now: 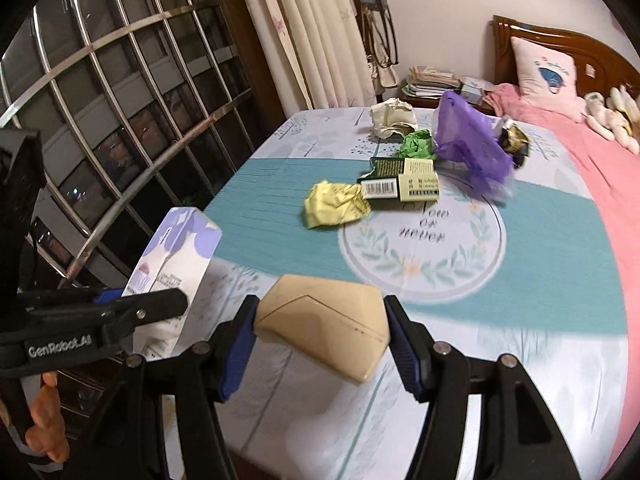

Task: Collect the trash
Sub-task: 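Carry the milk box and tan box down over the blue bin and open both tools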

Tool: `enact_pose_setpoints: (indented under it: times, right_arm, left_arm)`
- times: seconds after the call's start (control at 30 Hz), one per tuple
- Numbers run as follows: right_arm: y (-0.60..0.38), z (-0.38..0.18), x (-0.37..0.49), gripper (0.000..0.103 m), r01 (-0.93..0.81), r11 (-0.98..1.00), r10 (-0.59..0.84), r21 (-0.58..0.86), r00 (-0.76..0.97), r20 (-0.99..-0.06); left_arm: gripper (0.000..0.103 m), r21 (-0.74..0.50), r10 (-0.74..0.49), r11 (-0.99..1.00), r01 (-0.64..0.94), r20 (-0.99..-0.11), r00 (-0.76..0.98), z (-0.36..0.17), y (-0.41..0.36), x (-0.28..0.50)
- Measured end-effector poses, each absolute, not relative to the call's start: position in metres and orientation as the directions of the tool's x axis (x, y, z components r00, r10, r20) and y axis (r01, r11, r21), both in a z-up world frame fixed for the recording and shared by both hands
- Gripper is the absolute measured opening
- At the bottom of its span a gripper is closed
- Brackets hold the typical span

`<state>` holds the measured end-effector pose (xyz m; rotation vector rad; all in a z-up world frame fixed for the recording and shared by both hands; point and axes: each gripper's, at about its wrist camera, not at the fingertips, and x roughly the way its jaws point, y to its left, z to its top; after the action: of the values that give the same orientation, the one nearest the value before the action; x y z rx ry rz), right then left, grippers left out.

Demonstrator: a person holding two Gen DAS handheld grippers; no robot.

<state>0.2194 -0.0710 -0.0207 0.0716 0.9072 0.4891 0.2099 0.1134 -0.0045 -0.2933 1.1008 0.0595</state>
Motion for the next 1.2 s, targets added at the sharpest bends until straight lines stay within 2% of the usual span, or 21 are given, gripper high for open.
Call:
enact_pose_setpoints:
  times: [0.37,0.77,0.93,1.2]
  right_arm:
    - [-0.053,-0.009,0.102,0.062,-0.319,0.908,0.410,0.272,0.544,-0.732]
    - [-0.064,-0.033,0.039,0.062,-0.259,0.928,0.367,0.269,0.492,-0.790]
    - [-0.078,-0.074,0.025,0.062,-0.209,0.938,0.343,0.276,0.446,-0.827]
    - [-0.105,-0.185,0.020,0.062,-0.087,0.949,0.313,0.302,0.348,-0.884]
  left_arm:
    - [0.033,-0.193,-0.141,0.979,-0.066,-0.876,0.461,0.010,0.127,0.088]
    - [0.033,-0.216,-0.207,0.976,0.022,-0.898,0.388,-0.025,0.106,0.038]
    - [0.033,-0.230,-0.242,0.970,0.076,-0.913,0.329,-0.065,0.080,0.028]
    - [0.033,-0.246,-0.256,0.967,0.074,-0.947,0.194,-0.177,0.047,0.030]
